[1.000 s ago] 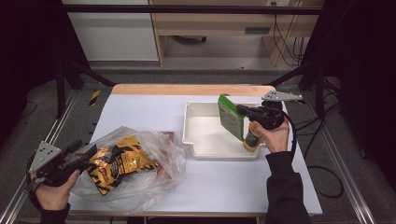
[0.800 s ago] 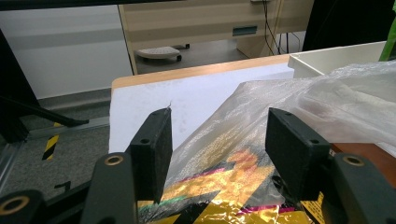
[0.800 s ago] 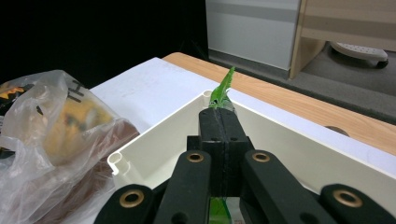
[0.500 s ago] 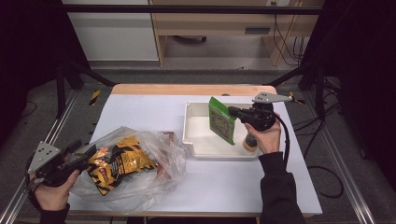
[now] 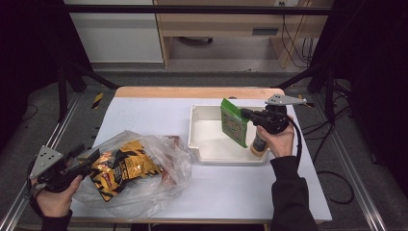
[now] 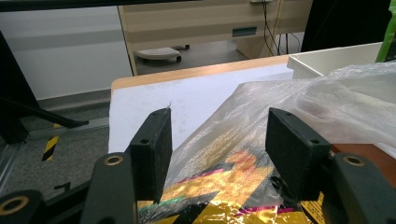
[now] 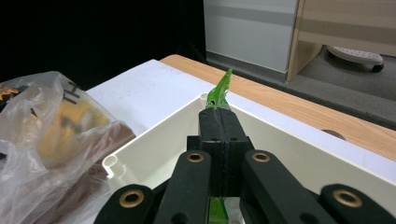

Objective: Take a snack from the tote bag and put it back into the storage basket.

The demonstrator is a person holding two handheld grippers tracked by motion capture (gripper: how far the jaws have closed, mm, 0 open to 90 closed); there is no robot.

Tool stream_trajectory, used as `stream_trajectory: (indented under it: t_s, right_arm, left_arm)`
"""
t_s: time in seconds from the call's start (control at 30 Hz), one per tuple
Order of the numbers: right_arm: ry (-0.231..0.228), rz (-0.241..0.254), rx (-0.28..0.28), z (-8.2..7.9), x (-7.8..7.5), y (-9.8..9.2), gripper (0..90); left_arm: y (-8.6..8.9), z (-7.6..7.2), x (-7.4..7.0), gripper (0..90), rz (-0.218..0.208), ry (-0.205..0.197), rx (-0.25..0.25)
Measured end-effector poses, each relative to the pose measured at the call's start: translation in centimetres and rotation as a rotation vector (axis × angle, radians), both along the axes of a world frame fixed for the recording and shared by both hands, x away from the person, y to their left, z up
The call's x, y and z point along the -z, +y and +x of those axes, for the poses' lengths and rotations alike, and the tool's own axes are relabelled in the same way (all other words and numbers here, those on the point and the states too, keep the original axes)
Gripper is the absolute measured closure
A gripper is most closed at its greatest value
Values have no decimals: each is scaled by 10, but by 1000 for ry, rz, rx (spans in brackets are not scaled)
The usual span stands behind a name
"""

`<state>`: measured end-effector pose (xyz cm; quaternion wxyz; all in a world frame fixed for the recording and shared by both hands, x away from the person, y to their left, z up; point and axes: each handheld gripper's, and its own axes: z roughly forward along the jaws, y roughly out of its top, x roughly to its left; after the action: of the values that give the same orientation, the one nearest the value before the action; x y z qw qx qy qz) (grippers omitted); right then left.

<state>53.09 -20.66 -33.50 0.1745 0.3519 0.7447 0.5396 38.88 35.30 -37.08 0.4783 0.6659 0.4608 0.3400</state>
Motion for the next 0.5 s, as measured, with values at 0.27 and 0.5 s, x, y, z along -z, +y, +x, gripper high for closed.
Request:
stream_trajectory:
  t_s: [0.27,0.5]
  right_arm:
    - [9,26,27,19,1,-16,900]
    - [11,39,49,30,10,-26,900]
  left_arm:
    - [0,1,1,409,7,4,-7]
    - [-2,2,2,408,10,7,-6]
